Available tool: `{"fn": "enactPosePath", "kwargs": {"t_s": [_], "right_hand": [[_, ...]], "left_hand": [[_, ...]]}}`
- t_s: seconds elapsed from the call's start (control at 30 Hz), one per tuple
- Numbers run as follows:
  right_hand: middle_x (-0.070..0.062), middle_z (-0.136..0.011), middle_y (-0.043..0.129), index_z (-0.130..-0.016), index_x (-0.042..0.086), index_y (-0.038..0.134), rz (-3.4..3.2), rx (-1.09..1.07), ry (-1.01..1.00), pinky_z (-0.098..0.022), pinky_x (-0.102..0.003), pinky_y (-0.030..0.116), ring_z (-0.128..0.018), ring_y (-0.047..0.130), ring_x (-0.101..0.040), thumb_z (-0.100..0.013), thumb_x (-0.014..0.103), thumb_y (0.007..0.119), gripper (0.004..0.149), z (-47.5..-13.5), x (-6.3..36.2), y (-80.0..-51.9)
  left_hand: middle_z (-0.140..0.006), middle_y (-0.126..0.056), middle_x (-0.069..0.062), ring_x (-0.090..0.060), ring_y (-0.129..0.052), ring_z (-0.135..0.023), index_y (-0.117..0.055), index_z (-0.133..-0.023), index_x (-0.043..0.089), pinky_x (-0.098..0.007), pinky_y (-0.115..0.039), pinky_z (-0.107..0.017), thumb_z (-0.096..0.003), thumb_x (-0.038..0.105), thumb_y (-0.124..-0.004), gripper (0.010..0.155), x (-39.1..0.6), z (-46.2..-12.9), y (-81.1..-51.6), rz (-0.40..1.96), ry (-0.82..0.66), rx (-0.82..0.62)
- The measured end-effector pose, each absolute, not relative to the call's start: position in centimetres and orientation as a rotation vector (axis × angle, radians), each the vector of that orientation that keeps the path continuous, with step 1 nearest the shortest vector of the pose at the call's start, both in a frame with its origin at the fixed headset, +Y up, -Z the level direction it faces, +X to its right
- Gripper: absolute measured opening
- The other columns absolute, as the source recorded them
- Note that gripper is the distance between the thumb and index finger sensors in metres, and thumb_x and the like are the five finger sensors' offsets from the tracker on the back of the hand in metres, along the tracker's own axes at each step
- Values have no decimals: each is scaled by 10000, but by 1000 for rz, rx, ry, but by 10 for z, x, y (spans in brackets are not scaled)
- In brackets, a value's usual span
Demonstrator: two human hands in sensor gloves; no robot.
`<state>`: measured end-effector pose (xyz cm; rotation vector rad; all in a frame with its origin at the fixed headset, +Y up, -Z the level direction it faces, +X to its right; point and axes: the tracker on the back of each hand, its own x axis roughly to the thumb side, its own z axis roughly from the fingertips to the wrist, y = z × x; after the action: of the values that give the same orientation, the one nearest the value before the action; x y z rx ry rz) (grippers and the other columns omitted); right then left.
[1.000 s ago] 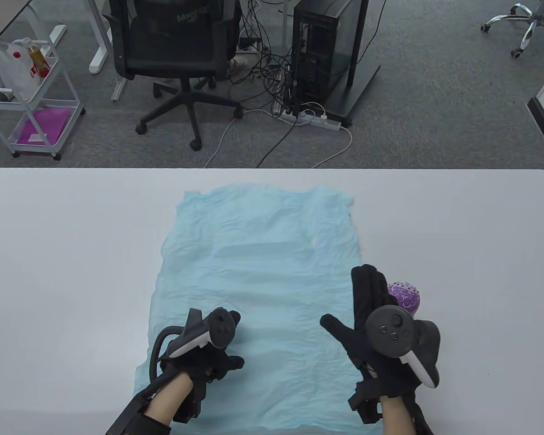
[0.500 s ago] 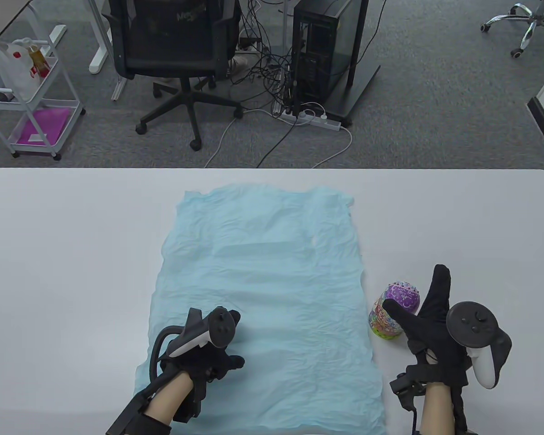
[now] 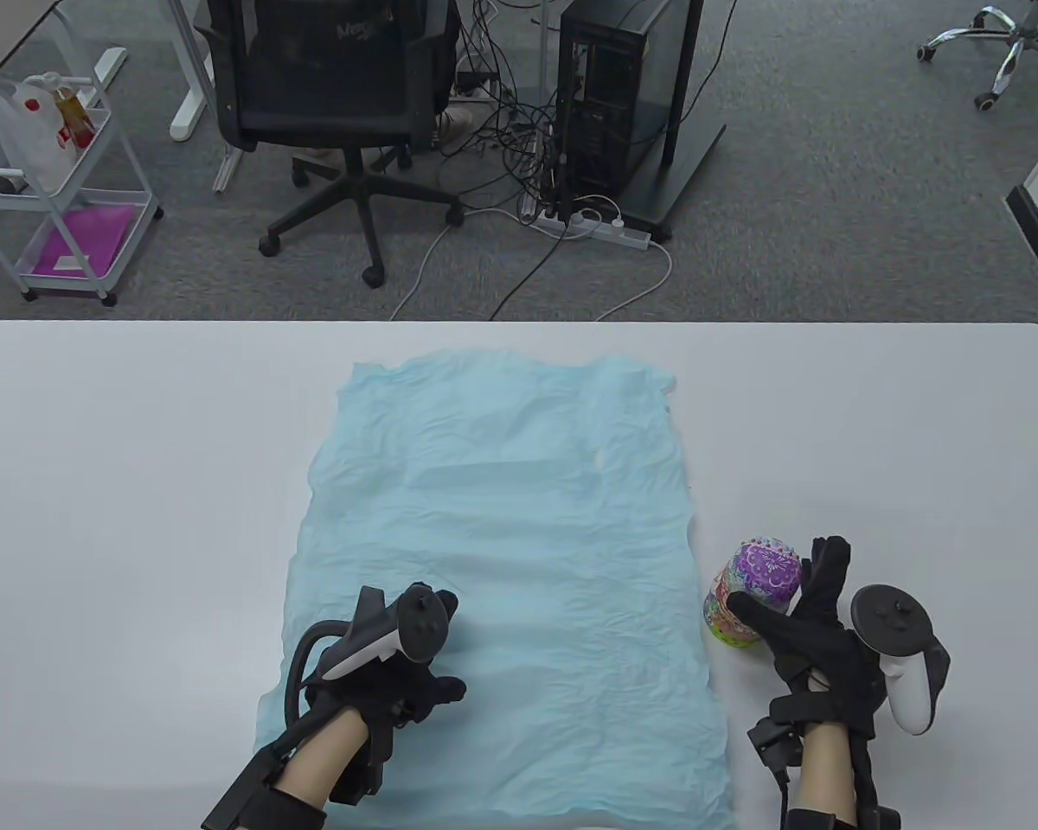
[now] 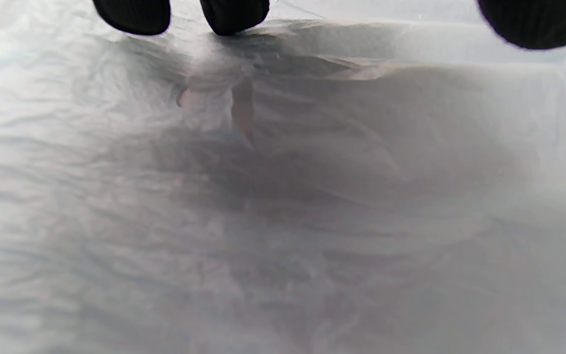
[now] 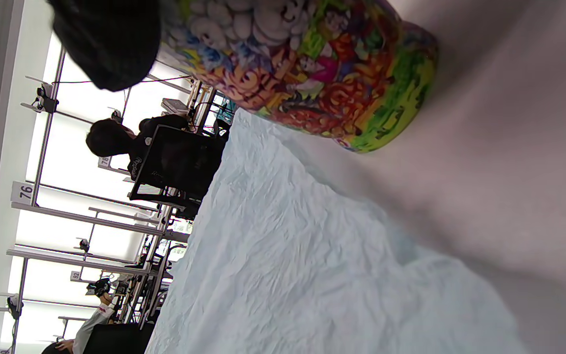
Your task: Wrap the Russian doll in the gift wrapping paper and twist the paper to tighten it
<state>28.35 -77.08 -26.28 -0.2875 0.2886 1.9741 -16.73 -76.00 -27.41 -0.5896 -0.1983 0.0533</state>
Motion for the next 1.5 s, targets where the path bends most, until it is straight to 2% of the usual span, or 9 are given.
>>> {"fn": "enactPosePath", "kwargs": {"t_s": [0.2, 0.4, 0.5, 0.57, 0.73, 0.87, 1.17, 1.37, 1.5], "right_hand": [[216, -1152, -160, -911, 417, -243, 1951, -338, 376, -899, -500, 42, -1229, -6, -161, -476, 589, 851, 1189, -264, 280, -792], [295, -1169, -88, -913, 512, -183, 1919, -362, 396, -865, -449, -54, -1232, -29, -101, -487, 560, 869, 1136, -266, 277, -797], [311, -1187, -20, -924, 529, -153, 1947, -378, 398, -868, -443, -54, -1244, 8, -88, -491, 552, 872, 1112, -266, 278, -796], [299, -1203, 38, -949, 530, -106, 1938, -380, 391, -872, -443, -54, -1254, 43, -85, -497, 546, 877, 1082, -266, 278, -798], [262, -1209, 40, -974, 495, -65, 1955, -379, 363, -895, -458, -16, -1272, 156, -119, -513, 540, 884, 1056, -266, 274, -794], [191, -1219, 65, -1003, 453, -35, 1927, -333, 277, -899, -525, 37, -1268, 204, -178, -523, 536, 891, 1047, -261, 275, -783], [2, -1198, 168, -1051, 363, 10, 1796, -74, -212, -874, -627, 195, -1192, 402, -277, -508, 589, 873, 1044, -231, 276, -705], [-31, -1197, 218, -1067, 333, 22, 1943, 85, -442, -850, -639, 356, -1147, 455, -318, -506, 615, 851, 1040, -202, 250, -630], [-22, -1215, 201, -1074, 292, -5, 2085, 160, -530, -858, -619, 378, -1160, 449, -311, -527, 638, 820, 1049, -183, 221, -575]], "left_hand": [[-1168, -80, 34, -276, -423, -1174, -64, -1027, 412, -595, -503, -801, -333, 689, -648, 949, -168, -274, -760, 56, -197, -586], [-1168, -89, 34, -276, -430, -1173, -69, -1028, 412, -596, -507, -799, -333, 688, -650, 947, -168, -274, -760, 60, -197, -584], [-1169, -91, 33, -279, -433, -1172, -70, -1029, 412, -597, -511, -797, -332, 688, -650, 947, -168, -274, -760, 66, -196, -584], [-1169, -91, 33, -281, -432, -1172, -71, -1029, 411, -598, -510, -797, -332, 688, -650, 947, -168, -274, -760, 65, -196, -585], [-1170, -96, 32, -280, -436, -1171, -72, -1029, 412, -597, -512, -796, -332, 688, -650, 946, -169, -274, -759, 70, -197, -584], [-1170, -100, 33, -278, -441, -1170, -73, -1029, 412, -597, -513, -796, -332, 687, -650, 946, -170, -273, -759, 76, -197, -579], [-1170, -106, 33, -275, -451, -1168, -78, -1028, 411, -595, -516, -795, -330, 686, -651, 945, -172, -274, -757, 100, -186, -566], [-1171, -117, 32, -276, -459, -1166, -86, -1029, 410, -594, -520, -793, -328, 684, -655, 943, -176, -275, -756, 110, -172, -551], [-1172, -130, 32, -274, -466, -1163, -97, -1032, 407, -592, -523, -793, -327, 682, -657, 941, -180, -276, -755, 126, -157, -546]]}}
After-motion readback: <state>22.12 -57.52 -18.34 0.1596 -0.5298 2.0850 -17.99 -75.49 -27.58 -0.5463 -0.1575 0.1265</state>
